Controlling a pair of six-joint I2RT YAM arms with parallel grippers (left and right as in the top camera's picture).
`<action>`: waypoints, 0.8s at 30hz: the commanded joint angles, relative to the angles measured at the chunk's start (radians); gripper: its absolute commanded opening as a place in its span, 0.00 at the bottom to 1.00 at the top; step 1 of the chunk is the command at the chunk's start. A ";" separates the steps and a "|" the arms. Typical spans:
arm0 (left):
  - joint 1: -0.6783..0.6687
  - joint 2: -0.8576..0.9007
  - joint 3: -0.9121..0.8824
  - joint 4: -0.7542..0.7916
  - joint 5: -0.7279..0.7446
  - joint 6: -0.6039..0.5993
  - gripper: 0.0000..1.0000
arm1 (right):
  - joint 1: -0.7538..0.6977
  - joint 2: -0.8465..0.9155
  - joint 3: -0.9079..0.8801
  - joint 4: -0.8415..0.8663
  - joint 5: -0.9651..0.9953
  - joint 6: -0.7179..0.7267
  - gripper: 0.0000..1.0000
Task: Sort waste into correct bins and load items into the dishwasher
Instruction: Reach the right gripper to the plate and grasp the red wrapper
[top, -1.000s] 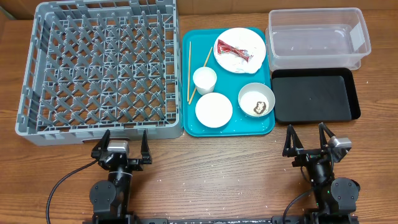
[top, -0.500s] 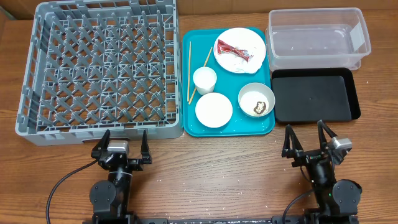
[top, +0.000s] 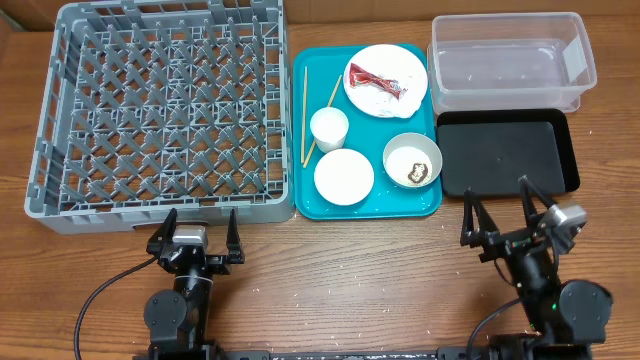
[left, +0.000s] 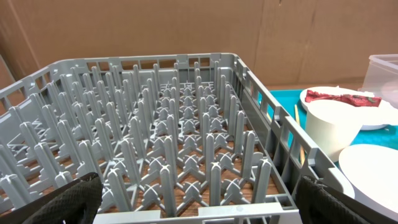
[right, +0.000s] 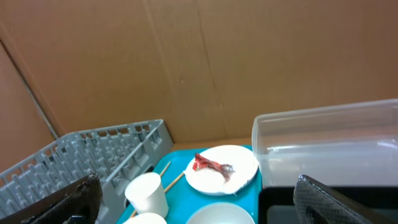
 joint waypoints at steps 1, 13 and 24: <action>0.007 -0.011 -0.004 -0.003 -0.007 0.012 1.00 | 0.008 0.137 0.117 -0.004 -0.005 -0.008 1.00; 0.007 -0.011 -0.004 -0.003 -0.007 0.012 1.00 | 0.023 0.915 0.903 -0.387 -0.183 -0.087 1.00; 0.007 -0.011 -0.004 -0.003 -0.007 0.012 1.00 | 0.249 1.621 1.576 -0.837 -0.071 -0.218 1.00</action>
